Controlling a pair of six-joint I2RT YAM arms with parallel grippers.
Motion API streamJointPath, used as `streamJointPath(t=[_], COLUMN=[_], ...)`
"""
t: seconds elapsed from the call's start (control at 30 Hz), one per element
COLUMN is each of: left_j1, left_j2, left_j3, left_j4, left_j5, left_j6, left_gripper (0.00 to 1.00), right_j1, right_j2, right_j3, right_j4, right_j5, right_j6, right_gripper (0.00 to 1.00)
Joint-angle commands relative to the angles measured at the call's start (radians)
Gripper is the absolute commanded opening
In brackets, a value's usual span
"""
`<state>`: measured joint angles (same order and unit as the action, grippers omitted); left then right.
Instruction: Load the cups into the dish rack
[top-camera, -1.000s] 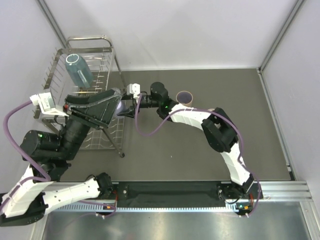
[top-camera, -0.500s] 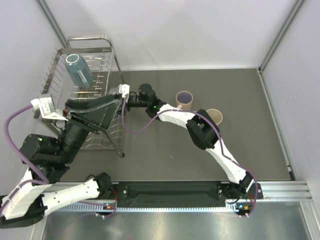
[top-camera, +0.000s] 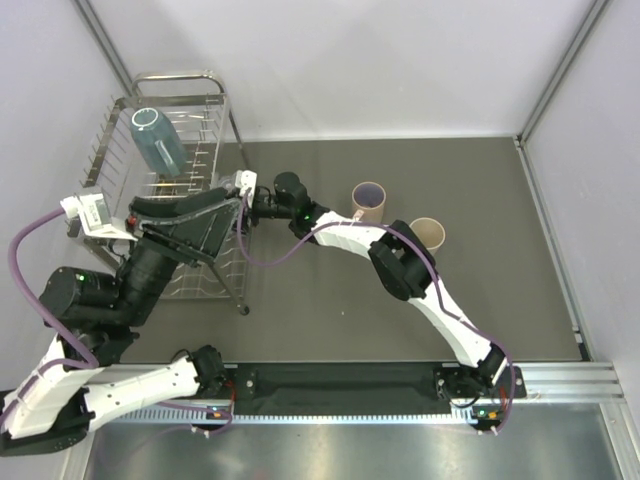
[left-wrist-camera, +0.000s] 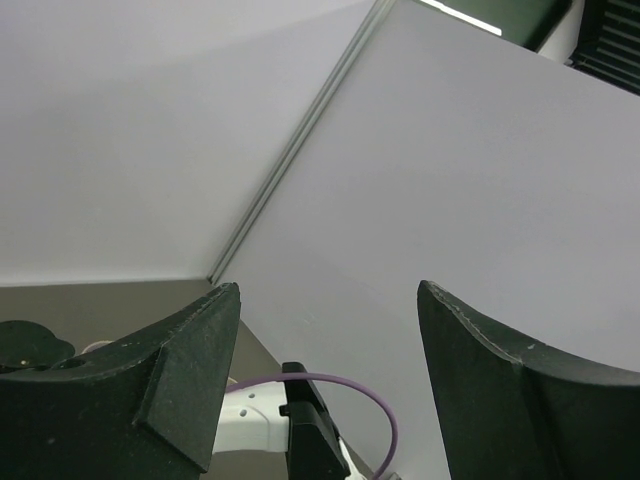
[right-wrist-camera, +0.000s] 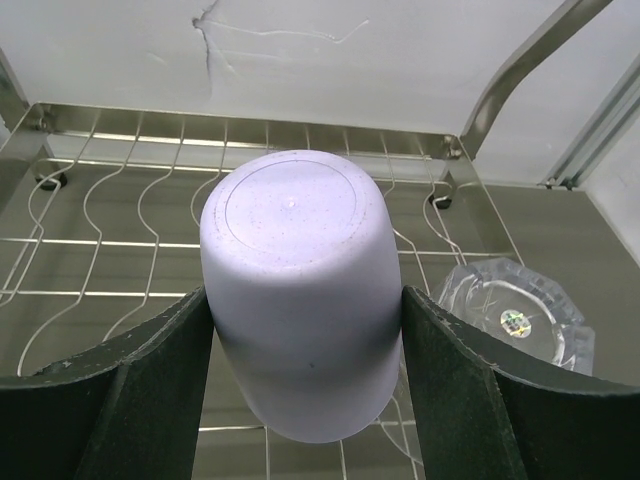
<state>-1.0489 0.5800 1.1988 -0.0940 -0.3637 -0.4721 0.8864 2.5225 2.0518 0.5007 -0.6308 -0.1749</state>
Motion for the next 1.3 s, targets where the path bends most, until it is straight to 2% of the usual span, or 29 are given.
streamJointPath(t=[0.0, 0.27, 0.3, 0.37, 0.43, 0.47, 0.53, 0.57, 0.67, 0.77, 0.8, 0.83, 1.07, 1.27], left_j1=[-0.002, -0.002, -0.002, -0.002, 0.0, -0.002, 0.0, -0.002, -0.002, -0.002, 0.0, -0.002, -0.002, -0.002], left_j2=[0.038, 0.049, 0.049, 0.047, 0.047, 0.049, 0.047, 0.047, 0.047, 0.05, 0.05, 0.053, 0.08, 0.084], left_j3=[0.036, 0.033, 0.033, 0.033, 0.035, 0.035, 0.038, 0.038, 0.038, 0.036, 0.039, 0.042, 0.067, 0.051], left_j4=[-0.003, -0.004, -0.004, -0.009, -0.007, -0.009, -0.012, -0.01, -0.01, -0.013, -0.022, -0.033, -0.069, -0.001], left_j5=[0.017, 0.031, 0.029, 0.026, 0.026, 0.026, 0.026, 0.026, 0.025, 0.031, 0.032, 0.031, 0.026, -0.009], left_j6=[0.004, -0.03, -0.033, -0.037, -0.042, -0.046, -0.053, -0.057, -0.072, -0.085, -0.091, -0.098, -0.151, -0.175], left_gripper=[0.77, 0.76, 0.76, 0.76, 0.76, 0.76, 0.77, 0.76, 0.76, 0.77, 0.78, 0.79, 0.84, 0.83], right_j1=[0.013, 0.02, 0.022, 0.023, 0.025, 0.026, 0.034, 0.034, 0.039, 0.039, 0.039, 0.039, 0.039, 0.039], right_j2=[0.025, 0.03, 0.032, 0.032, 0.027, 0.025, 0.018, 0.018, 0.016, 0.01, 0.004, 0.001, -0.07, -0.247], right_j3=[0.025, -0.013, -0.012, -0.009, -0.01, -0.013, -0.025, -0.024, -0.021, -0.031, -0.042, -0.047, -0.084, -0.251], right_j4=[0.045, 0.067, 0.068, 0.061, 0.05, 0.048, 0.045, 0.039, 0.024, 0.03, 0.032, 0.032, 0.068, 0.189], right_j5=[0.0, 0.023, 0.029, 0.037, 0.049, 0.051, 0.066, 0.069, 0.072, 0.077, 0.085, 0.088, 0.143, 0.174], right_j6=[0.029, 0.048, 0.052, 0.051, 0.052, 0.049, 0.043, 0.035, 0.026, 0.029, 0.029, 0.029, 0.086, 0.169], right_gripper=[0.01, 0.07, 0.13, 0.18, 0.28, 0.41, 0.51, 0.55, 0.58, 0.67, 0.78, 0.99, 1.0, 1.0])
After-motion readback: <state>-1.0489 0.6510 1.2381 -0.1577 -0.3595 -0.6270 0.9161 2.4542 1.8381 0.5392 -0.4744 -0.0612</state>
